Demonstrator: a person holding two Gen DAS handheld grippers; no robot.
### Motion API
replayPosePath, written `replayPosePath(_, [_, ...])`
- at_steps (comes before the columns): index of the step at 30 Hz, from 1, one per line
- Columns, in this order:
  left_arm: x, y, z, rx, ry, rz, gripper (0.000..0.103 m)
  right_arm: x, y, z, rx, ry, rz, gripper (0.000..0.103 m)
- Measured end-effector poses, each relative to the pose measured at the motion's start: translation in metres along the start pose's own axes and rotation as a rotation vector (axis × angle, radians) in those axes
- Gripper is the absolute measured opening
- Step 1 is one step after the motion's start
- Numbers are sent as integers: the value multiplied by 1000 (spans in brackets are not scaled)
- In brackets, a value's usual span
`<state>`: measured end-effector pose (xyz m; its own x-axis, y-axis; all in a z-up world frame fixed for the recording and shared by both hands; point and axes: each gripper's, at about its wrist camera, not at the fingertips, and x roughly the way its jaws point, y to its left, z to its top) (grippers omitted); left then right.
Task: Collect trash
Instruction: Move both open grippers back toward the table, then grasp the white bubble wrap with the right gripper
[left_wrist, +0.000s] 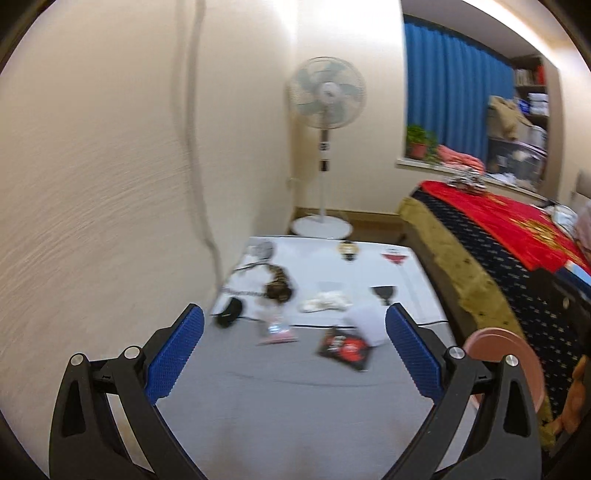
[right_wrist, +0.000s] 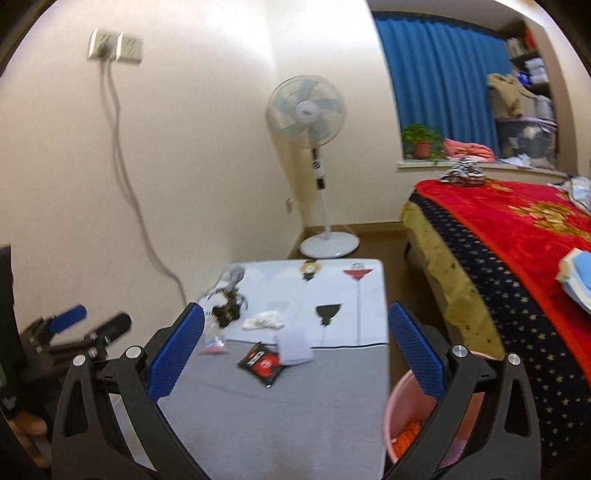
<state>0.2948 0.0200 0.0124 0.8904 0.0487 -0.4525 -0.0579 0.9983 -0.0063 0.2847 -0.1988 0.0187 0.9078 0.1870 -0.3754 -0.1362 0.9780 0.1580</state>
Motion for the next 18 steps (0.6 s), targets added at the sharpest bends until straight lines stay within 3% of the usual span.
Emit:
replayPosePath(8, [38,36,1,-62,-17,107,96,60,22,-16,-67,74,-89,98])
replayPosePath(12, [63,42,11,-75,-25,120,95,96,11,-24,10,85,-140,98])
replayPosePath(18, [78,50,19,-33,-66,161,95,161,17,-34,-60,93,-178,96])
